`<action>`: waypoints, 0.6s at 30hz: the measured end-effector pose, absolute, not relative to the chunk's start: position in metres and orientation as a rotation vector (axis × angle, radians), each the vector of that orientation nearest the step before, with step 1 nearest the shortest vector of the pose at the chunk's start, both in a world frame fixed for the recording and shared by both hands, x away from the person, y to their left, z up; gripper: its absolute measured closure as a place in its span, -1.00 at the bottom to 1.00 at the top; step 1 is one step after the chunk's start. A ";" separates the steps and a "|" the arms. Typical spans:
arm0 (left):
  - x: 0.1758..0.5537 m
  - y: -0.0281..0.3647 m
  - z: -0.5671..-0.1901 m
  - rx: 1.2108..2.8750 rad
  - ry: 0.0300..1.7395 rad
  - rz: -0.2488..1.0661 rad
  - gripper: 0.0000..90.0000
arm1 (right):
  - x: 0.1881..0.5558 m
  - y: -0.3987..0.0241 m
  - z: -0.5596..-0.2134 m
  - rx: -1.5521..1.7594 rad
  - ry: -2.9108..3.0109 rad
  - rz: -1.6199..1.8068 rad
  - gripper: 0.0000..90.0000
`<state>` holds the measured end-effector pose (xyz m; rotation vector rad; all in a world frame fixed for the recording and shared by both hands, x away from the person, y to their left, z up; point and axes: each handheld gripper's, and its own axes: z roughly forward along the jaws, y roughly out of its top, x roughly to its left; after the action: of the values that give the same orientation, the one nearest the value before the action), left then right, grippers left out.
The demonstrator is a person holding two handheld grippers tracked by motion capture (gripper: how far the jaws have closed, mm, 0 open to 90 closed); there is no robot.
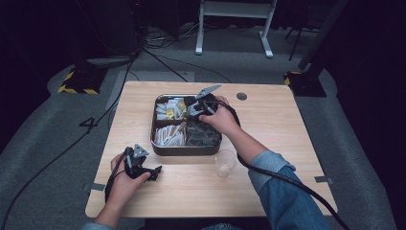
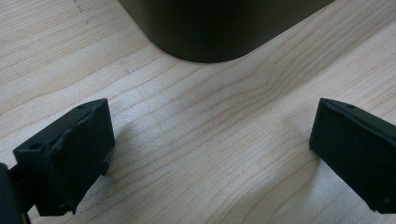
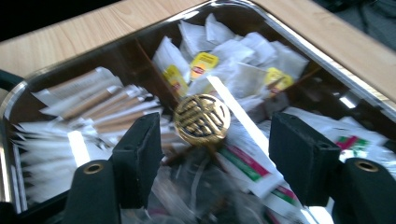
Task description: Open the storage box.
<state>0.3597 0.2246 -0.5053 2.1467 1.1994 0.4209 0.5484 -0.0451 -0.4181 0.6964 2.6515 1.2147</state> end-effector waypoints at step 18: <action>0.360 0.225 -0.505 2.146 1.199 0.421 -0.99 | 0.551 -0.023 -0.434 0.716 2.668 1.116 0.12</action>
<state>0.3597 0.2245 -0.5054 2.1456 1.1993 0.4213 0.5510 -0.0230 -0.4343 0.7164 2.6680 1.1163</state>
